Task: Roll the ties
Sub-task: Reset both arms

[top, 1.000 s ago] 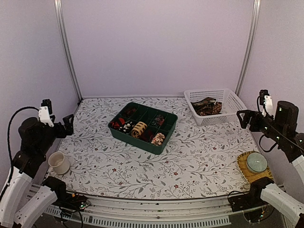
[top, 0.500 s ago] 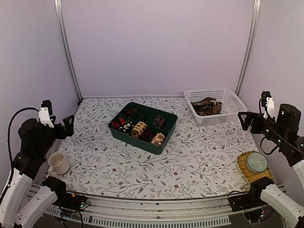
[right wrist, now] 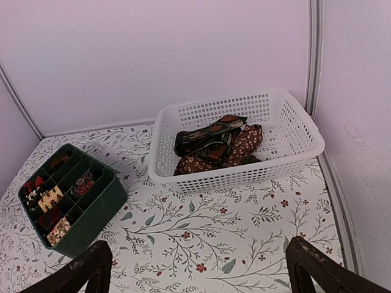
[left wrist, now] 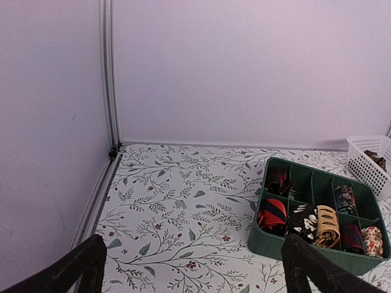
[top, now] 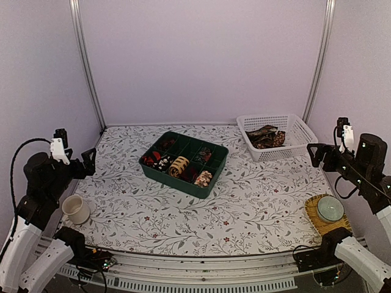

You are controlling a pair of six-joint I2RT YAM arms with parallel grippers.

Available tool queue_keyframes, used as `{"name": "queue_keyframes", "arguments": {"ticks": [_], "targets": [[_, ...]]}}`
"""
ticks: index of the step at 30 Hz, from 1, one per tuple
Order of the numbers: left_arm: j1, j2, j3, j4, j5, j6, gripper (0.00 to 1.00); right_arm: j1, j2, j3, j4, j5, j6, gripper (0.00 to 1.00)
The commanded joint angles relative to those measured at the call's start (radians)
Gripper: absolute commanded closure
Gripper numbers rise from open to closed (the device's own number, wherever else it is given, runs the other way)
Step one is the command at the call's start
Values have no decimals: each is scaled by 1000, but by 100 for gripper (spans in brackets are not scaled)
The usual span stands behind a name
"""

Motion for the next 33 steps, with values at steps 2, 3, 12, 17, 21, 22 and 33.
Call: {"name": "queue_keyframes", "arguments": {"ticks": [2, 3, 12, 17, 21, 22, 33], "targets": [[10, -3, -17, 14, 9, 12, 0, -2, -28, -8, 14, 19, -6, 0], [10, -2, -17, 15, 10, 12, 0, -2, -32, -10, 15, 20, -8, 0], [10, 3, -18, 13, 6, 14, 0, -2, -24, -8, 13, 20, -3, 0], [10, 8, -18, 13, 6, 14, 0, -1, -25, -10, 13, 21, 0, 0], [10, 8, -18, 12, 7, 14, 0, -2, -25, -9, 10, 23, 2, 0], [9, 8, -18, 13, 8, 14, 0, -2, -23, -10, 10, 22, 2, 0], [10, 8, -18, 13, 11, 15, 0, -2, -19, -7, 6, 21, 2, 0]]}}
